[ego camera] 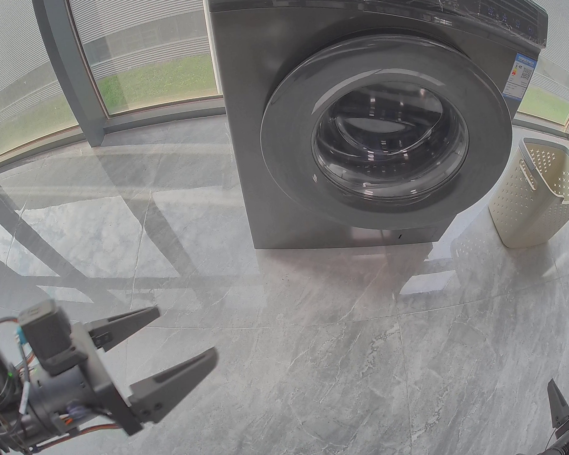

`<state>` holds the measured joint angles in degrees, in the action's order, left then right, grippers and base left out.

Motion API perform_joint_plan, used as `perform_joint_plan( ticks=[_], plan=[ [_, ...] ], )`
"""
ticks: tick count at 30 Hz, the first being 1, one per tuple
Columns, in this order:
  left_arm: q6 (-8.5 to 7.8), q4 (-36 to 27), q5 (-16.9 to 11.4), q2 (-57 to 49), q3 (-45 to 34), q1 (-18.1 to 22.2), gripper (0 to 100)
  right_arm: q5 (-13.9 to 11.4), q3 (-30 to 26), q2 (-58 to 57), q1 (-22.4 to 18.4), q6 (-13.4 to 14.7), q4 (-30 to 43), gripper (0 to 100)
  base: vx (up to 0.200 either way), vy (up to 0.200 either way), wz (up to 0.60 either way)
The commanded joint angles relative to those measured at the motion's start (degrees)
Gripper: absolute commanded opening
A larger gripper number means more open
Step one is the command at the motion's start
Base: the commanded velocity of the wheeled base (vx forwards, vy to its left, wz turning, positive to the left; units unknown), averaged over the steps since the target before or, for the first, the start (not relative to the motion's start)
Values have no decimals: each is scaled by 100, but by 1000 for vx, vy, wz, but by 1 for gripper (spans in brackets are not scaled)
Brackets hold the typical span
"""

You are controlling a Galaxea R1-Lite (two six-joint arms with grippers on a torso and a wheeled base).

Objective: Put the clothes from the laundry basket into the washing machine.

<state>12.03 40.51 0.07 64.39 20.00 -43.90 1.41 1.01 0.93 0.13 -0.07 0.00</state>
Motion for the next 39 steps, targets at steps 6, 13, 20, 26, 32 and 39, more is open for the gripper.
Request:
perform_joint_plan(
  ticks=[6, 13, 20, 26, 32, 39],
  plan=[
    [-17, -377, -227, -2844, -1746, 918, 100, -1, -84, -93, -5, -1, 0, 100, 0, 0, 0],
    [-25, -1115, -236, -4013, -1992, 1384, 100, -1, -84, -93, 4, -1, 0, 100, 0, 0, 0],
    [-34, -1862, -456, -5024, -1992, 1955, 100, -1, -84, -93, 4, -1, 0, 100, 0, 0, 0],
    [-43, -2240, -517, -5543, -2000, 2553, 100, -1, -84, -93, 4, -1, 0, 100, 0, 0, 0],
    [-201, -2662, -491, -5991, -2000, 2869, 100, -1, -84, -93, 4, -1, 0, 100, 0, 0, 0],
    [-245, -2873, -192, -5912, -2000, 3397, 100, -1, -84, -93, 4, -1, 0, 100, 0, 0, 0]
  ],
)
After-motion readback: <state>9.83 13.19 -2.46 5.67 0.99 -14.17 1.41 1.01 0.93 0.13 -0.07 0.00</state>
